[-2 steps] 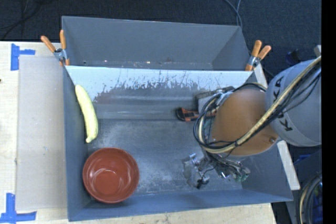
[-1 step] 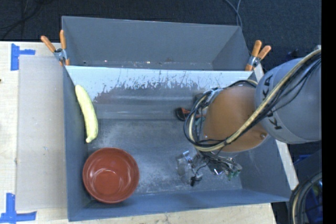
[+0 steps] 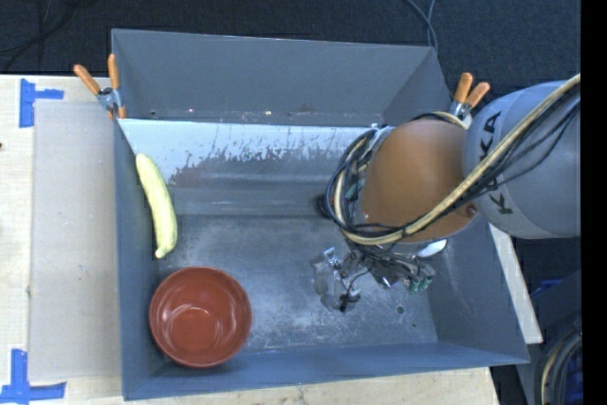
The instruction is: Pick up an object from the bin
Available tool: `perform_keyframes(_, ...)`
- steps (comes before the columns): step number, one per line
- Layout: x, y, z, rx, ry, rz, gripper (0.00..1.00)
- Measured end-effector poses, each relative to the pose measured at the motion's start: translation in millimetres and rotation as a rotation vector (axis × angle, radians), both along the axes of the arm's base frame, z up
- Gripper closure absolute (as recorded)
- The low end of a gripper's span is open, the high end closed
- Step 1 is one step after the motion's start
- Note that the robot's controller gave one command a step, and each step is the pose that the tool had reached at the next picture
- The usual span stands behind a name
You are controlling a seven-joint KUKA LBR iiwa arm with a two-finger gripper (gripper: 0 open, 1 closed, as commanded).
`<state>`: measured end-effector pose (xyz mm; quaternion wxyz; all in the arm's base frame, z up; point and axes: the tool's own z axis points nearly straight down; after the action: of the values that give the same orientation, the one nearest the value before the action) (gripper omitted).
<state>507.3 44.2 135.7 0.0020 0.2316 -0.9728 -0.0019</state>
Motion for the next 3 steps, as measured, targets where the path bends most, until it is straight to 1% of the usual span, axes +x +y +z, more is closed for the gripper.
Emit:
perform_keyframes(1, 2.2, 29.7, -11.4, -0.003, 0.000, -0.172, 1.00)
perform_keyframes(2, -30.0, 2.8, -34.8, -0.003, -0.005, 0.047, 1.00)
perform_keyframes(3, -20.8, 81.6, -63.2, 0.006, -0.019, 0.067, 0.00)
